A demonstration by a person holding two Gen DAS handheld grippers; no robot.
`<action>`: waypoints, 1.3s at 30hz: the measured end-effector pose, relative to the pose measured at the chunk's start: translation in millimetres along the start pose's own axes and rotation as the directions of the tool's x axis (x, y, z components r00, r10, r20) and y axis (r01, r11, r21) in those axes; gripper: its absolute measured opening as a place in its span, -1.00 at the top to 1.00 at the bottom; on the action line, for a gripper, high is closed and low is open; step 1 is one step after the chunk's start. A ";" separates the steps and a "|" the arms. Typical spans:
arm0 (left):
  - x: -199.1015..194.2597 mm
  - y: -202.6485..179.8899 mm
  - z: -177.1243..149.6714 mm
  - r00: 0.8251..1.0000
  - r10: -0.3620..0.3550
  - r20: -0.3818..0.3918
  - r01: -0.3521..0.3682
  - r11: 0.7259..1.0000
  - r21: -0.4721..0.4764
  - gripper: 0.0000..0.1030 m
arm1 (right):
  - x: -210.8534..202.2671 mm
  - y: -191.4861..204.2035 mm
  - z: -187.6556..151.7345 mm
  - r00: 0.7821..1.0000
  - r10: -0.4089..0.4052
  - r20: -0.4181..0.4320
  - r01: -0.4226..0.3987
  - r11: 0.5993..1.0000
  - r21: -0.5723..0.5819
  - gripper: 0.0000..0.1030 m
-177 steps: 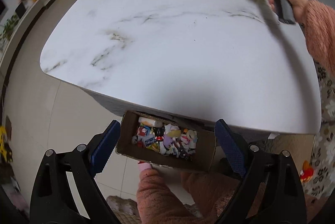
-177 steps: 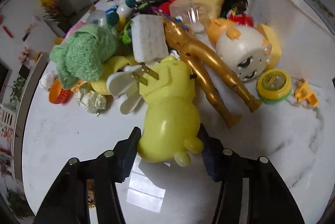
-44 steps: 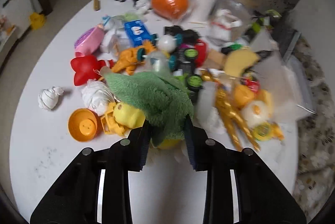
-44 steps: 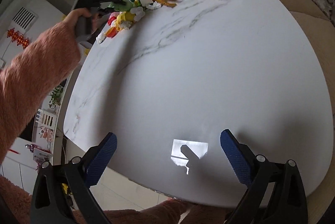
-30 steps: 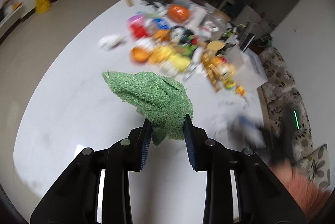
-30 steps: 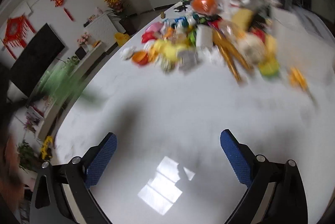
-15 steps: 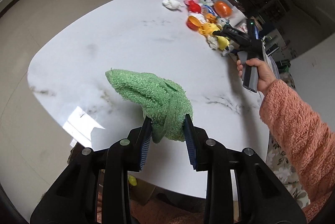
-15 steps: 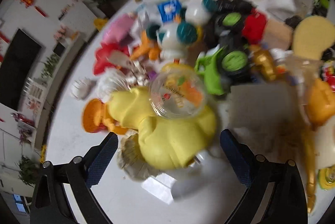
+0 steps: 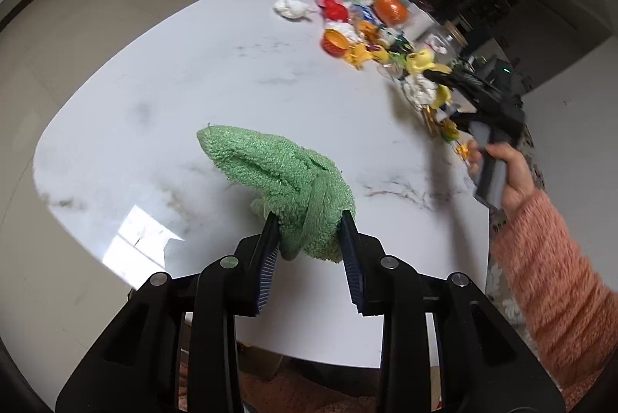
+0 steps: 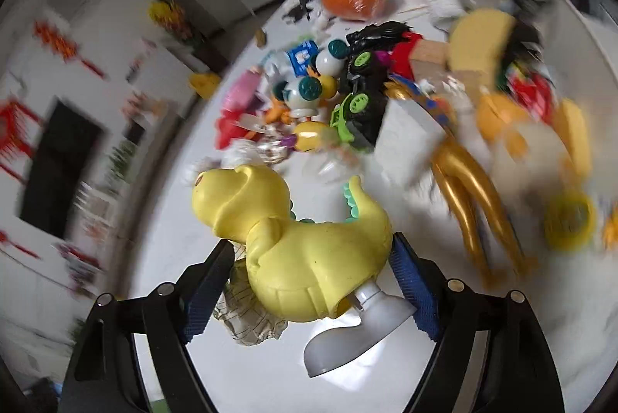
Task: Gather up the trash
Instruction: 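Grasp the yellow dinosaur toy with right tool while left holds green cloth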
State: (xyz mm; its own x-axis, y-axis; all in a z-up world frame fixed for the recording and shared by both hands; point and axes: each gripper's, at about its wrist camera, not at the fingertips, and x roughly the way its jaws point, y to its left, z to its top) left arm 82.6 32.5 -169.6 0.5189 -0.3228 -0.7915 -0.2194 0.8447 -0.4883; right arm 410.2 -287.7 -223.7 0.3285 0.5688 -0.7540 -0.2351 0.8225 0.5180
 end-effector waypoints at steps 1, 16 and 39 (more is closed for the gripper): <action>1.5 -2.2 2.5 1.000 -0.014 -0.005 0.014 1.000 0.013 0.40 | -18.0 -4.7 -10.6 0.999 0.040 0.019 -0.041 0.998 0.038 -0.55; 18.2 6.9 0.9 0.973 -0.128 -0.193 0.181 0.940 0.290 0.40 | -128.5 52.1 -215.4 0.990 0.008 0.138 -0.030 0.986 0.162 -0.55; 80.1 -29.4 -6.9 0.963 -0.061 -0.263 0.178 0.877 0.446 0.34 | -49.4 19.6 -265.1 0.942 -0.330 0.056 0.308 0.920 0.243 -0.39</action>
State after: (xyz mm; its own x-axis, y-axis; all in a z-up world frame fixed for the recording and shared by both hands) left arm 124.9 -21.1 -221.1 0.2953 -0.4750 -0.8290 0.2685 0.8740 -0.4051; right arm 146.8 -301.6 -283.4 0.4382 0.2650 -0.8589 0.1070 0.9334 0.3426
